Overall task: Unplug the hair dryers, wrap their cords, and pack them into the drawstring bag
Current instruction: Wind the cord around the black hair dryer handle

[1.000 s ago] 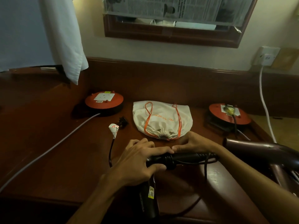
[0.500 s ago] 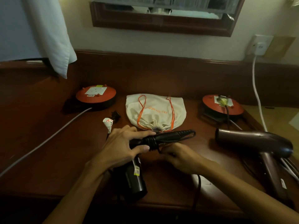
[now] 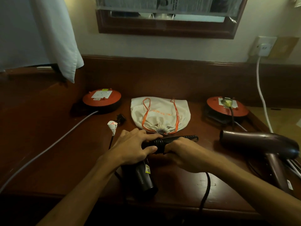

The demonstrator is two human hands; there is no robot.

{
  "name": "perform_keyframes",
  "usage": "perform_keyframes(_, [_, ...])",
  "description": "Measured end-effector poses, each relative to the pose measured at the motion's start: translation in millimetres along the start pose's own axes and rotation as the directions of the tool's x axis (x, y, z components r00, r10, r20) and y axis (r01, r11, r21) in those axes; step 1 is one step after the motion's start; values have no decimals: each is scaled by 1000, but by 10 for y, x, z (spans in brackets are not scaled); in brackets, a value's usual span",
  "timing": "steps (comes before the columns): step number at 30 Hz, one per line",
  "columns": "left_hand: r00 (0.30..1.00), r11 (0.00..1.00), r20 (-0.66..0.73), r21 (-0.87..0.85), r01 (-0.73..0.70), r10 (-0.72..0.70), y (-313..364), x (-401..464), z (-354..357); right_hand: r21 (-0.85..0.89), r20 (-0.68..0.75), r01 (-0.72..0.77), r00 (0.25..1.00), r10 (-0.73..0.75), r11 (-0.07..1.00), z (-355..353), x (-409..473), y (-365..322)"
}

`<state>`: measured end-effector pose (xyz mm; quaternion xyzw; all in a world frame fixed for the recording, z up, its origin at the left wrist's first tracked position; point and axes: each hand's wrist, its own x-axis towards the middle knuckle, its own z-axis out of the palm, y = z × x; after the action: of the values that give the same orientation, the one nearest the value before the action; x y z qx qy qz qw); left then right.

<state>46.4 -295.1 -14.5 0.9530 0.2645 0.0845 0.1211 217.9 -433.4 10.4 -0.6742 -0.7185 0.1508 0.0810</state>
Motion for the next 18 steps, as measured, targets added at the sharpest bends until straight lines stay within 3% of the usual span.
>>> perform_keyframes(2, [1000,999,-30,53,8,-6,23,5,25,360,71,-197,980,184,912,-95,12,-5])
perform_keyframes(4, [996,999,-89,40,21,-17,-8,7,49,721,242,-380,922,304,579,-223,-26,-38])
perform_keyframes(5, [992,1000,-123,5,28,-27,-31,6,64,792,298,-408,908,295,454,-267,-55,-48])
perform_keyframes(6, [988,999,-151,-30,32,-36,-47,4,74,813,337,-426,900,276,397,-295,-86,-69])
perform_keyframes(8, [982,998,-184,-60,32,-42,-42,7,86,772,360,-438,898,252,460,-297,-130,-111])
perform_keyframes(12, [979,998,-200,-60,25,-36,10,20,97,491,210,-314,948,240,812,-255,-57,-109])
perform_keyframes(16, [980,994,-192,-105,32,-52,5,30,70,387,132,-210,976,171,898,-312,71,-92])
perform_keyframes(18, [978,994,-200,-100,36,-56,21,18,50,254,125,-146,985,117,956,-345,102,-83])
